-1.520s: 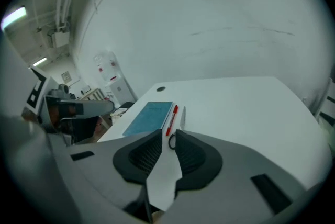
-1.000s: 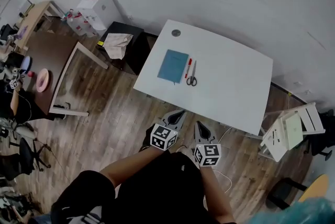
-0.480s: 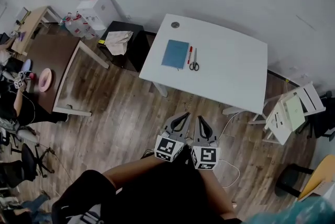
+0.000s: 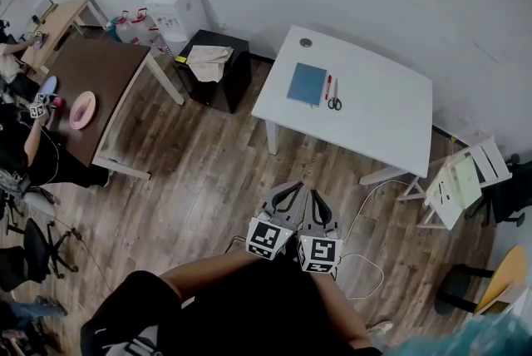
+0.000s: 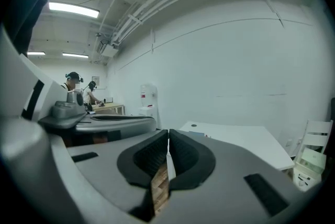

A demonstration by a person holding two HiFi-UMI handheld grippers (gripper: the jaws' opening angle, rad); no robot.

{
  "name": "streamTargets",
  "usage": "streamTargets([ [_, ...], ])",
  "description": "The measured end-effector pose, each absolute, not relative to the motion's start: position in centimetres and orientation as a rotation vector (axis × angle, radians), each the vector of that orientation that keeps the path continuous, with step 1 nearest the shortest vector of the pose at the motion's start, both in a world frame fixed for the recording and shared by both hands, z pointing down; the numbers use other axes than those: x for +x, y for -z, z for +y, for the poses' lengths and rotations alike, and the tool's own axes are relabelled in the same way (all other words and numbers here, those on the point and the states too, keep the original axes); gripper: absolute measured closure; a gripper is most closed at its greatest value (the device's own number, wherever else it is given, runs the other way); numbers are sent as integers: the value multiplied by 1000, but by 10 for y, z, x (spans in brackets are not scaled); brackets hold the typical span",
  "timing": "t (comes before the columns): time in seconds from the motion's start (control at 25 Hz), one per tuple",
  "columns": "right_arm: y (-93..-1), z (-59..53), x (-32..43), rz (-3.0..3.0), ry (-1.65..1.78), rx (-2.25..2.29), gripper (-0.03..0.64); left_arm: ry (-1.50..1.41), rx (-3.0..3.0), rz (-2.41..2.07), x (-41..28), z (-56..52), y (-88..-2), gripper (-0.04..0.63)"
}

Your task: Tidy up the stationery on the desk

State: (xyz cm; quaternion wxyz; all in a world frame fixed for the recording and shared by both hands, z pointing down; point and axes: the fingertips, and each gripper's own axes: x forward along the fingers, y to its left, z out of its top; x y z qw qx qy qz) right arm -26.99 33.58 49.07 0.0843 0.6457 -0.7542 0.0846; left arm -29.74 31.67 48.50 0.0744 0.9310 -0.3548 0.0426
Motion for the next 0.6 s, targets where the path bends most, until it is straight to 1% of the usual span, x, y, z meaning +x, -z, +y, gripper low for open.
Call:
streamTargets([
  [0.2, -482, 357, -294, -2205, -208, 1993, 581, -91, 2820, -1048, -329, 338, -477, 578],
  [0.6, -476, 402, -319, -2149, -134, 2056, 582, -68, 2881, -960, -350, 382, -474, 578],
])
